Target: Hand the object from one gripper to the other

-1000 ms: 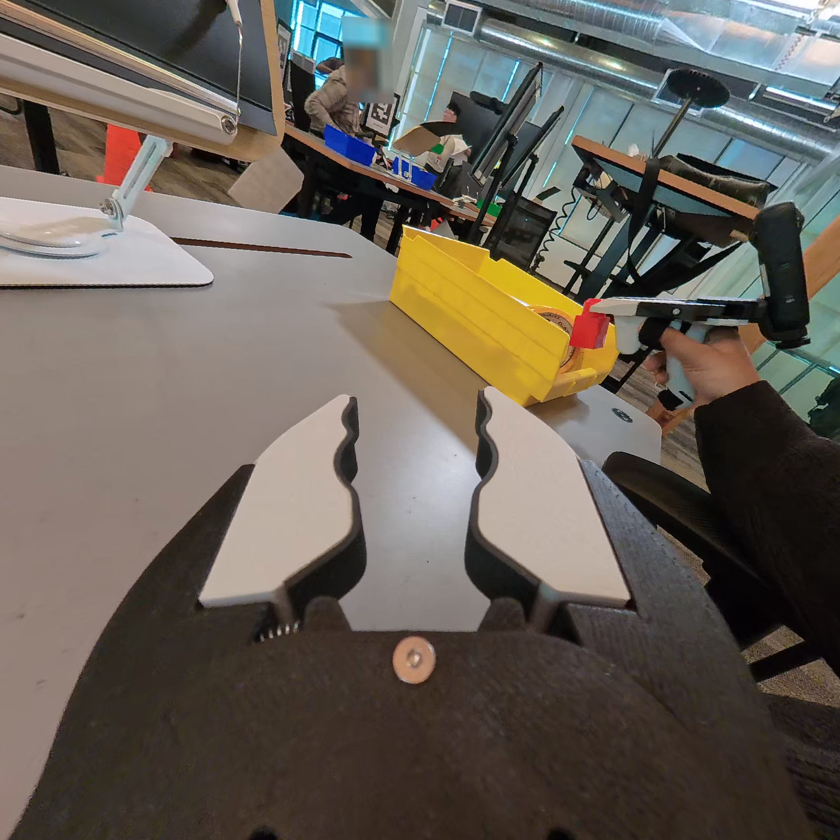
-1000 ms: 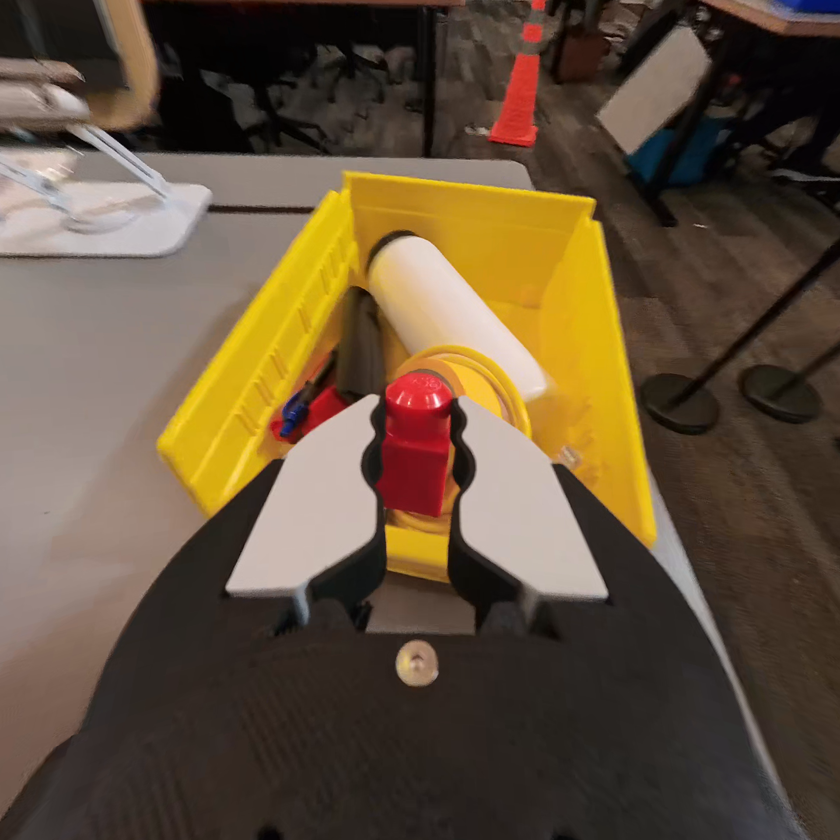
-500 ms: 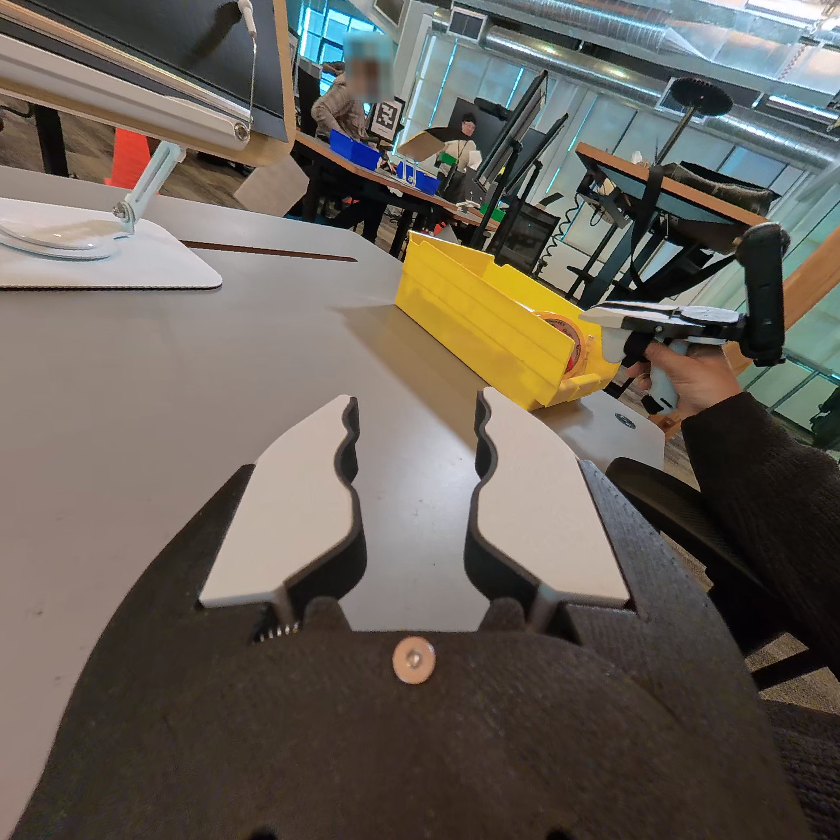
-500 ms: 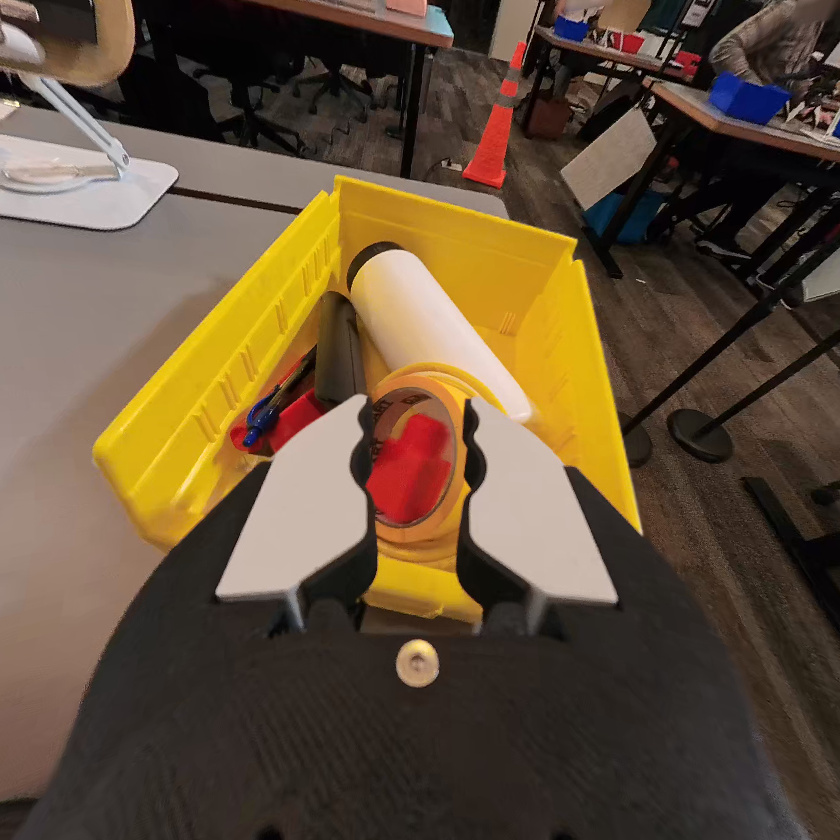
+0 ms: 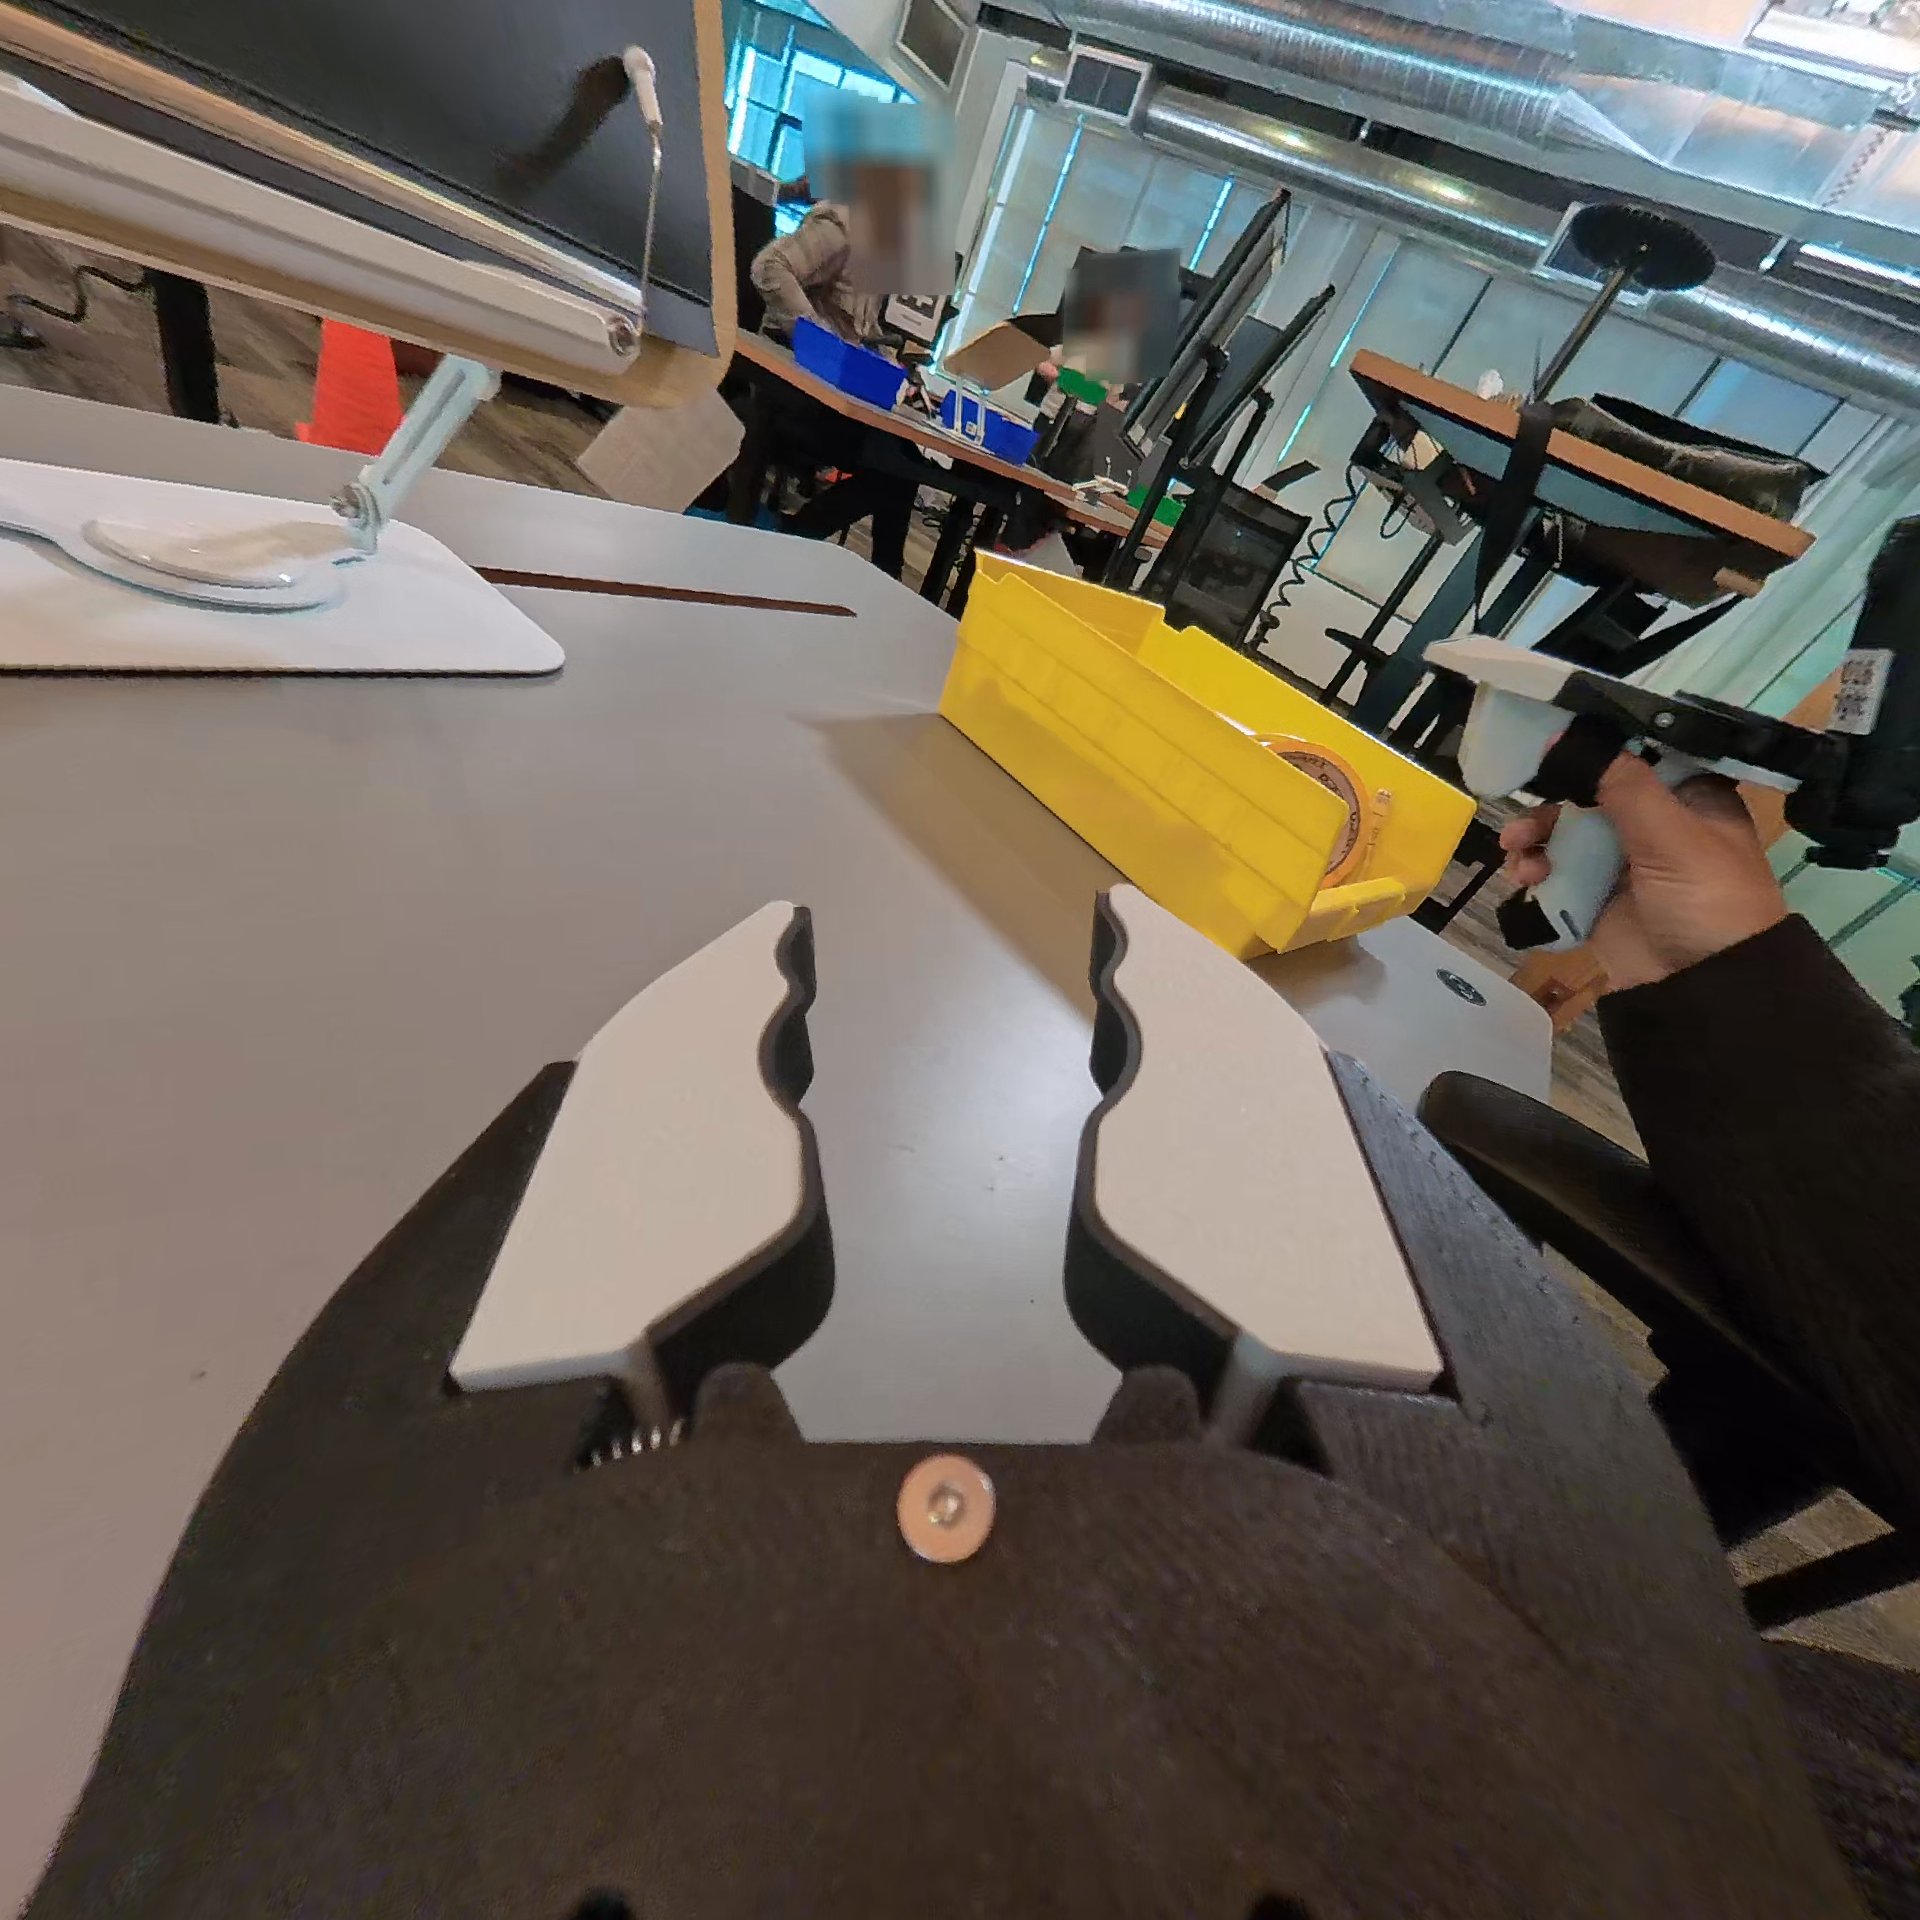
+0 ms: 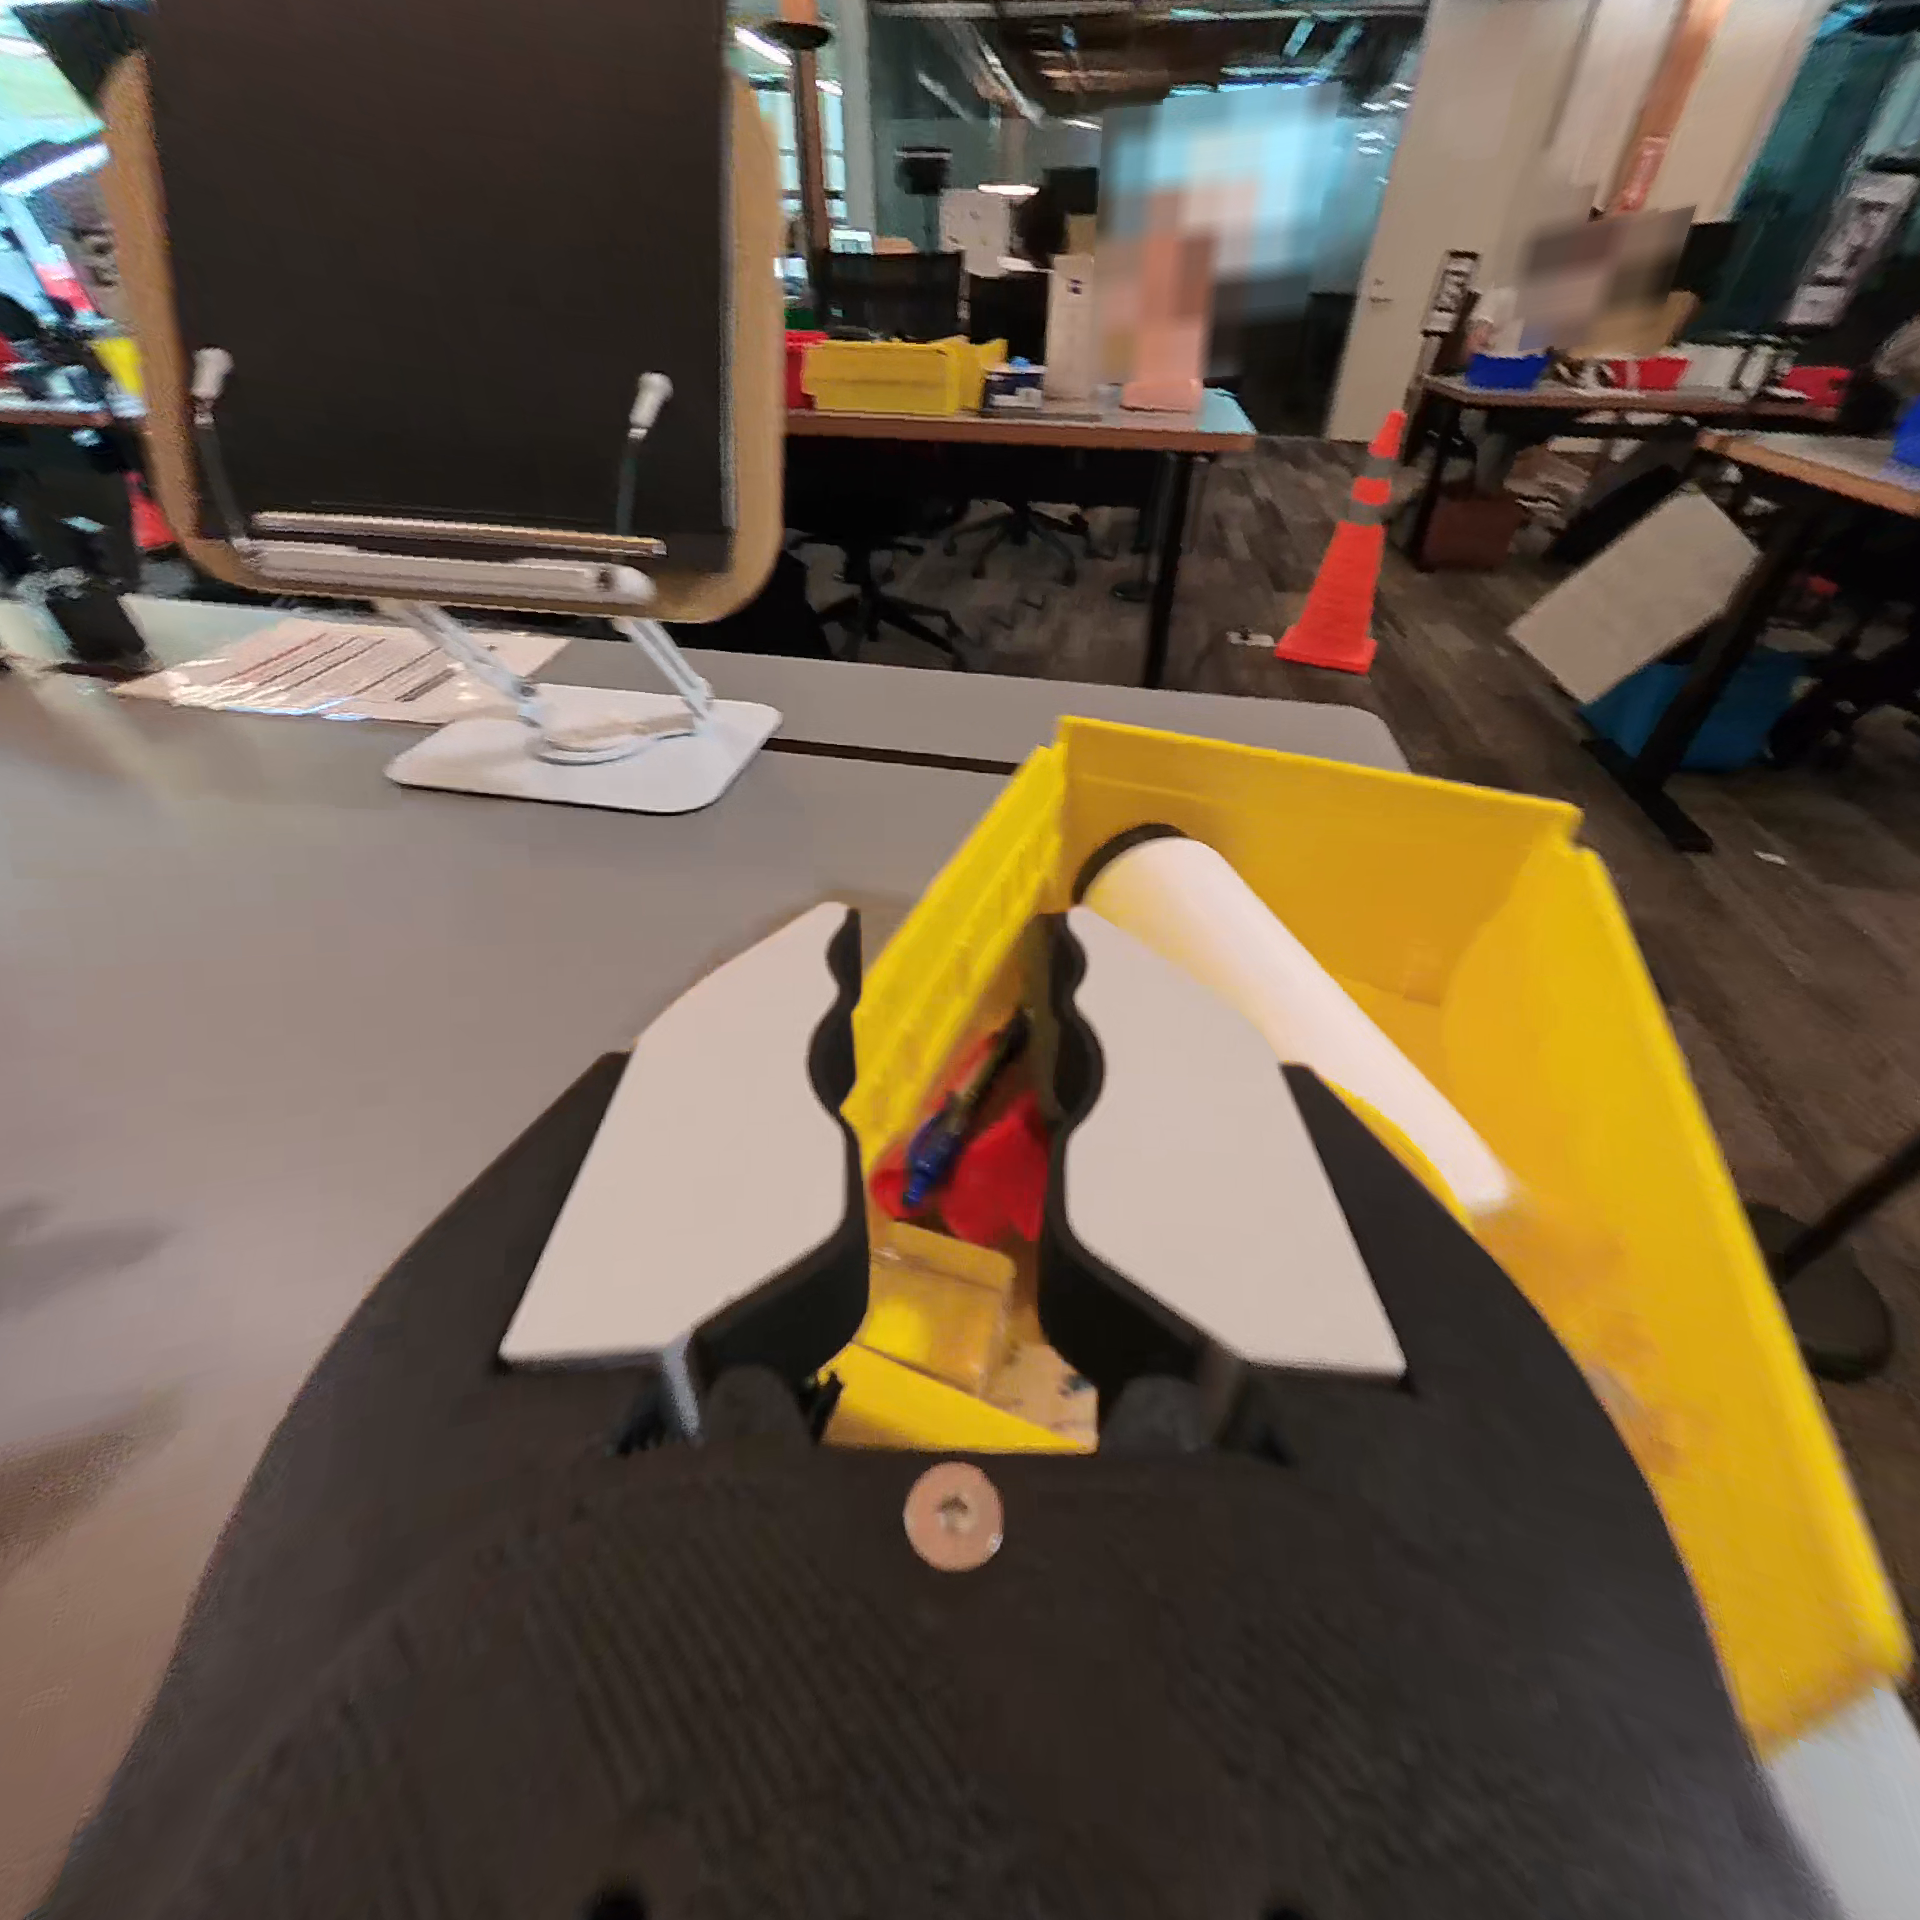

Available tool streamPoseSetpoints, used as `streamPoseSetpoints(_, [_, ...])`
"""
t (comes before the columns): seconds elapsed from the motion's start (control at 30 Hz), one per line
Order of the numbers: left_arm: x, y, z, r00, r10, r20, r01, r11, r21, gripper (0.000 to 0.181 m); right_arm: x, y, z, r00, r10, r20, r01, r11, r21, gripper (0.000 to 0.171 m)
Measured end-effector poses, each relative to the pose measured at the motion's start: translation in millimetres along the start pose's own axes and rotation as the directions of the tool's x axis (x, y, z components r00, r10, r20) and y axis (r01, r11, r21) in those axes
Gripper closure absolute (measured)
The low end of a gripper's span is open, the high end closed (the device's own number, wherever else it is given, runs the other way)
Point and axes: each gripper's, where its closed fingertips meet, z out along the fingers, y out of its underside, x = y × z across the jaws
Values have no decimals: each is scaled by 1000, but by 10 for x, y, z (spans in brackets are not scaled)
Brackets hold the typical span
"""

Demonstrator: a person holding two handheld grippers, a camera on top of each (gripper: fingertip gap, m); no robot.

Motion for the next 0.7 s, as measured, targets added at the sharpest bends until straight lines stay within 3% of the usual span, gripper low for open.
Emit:
streamPoseSetpoints(0.2, [-216,-249,-134,996,-68,55,65,996,68,129,-844,-64,201,972,-172,159,170,985,22,141])
streamPoseSetpoints(0.33, [-510,-769,-486,984,-125,125,101,978,182,131,-1347,-37,268,933,-255,253,248,967,59,143])
streamPoseSetpoints(0.43, [-770,-1336,-1005,971,-77,227,15,964,264,134,-1586,-12,282,905,-307,293,293,952,93,145])
streamPoseSetpoints(0.5, [-919,-1815,-1518,957,-20,291,-93,925,368,156,-1650,36,301,894,-329,303,320,944,81,145])
streamPoseSetpoints(0.57, [-1231,-2222,-2111,885,33,465,-241,886,396,162,-1655,71,315,892,-336,303,329,941,76,145])
streamPoseSetpoints(0.63, [-1600,-2353,-2611,798,40,601,-286,904,319,163,-1629,103,333,899,-311,307,305,950,70,145])
streamPoseSetpoints(0.7, [-1956,-2105,-2880,782,-8,623,-148,969,199,160,-1602,132,349,909,-266,320,261,963,61,145])
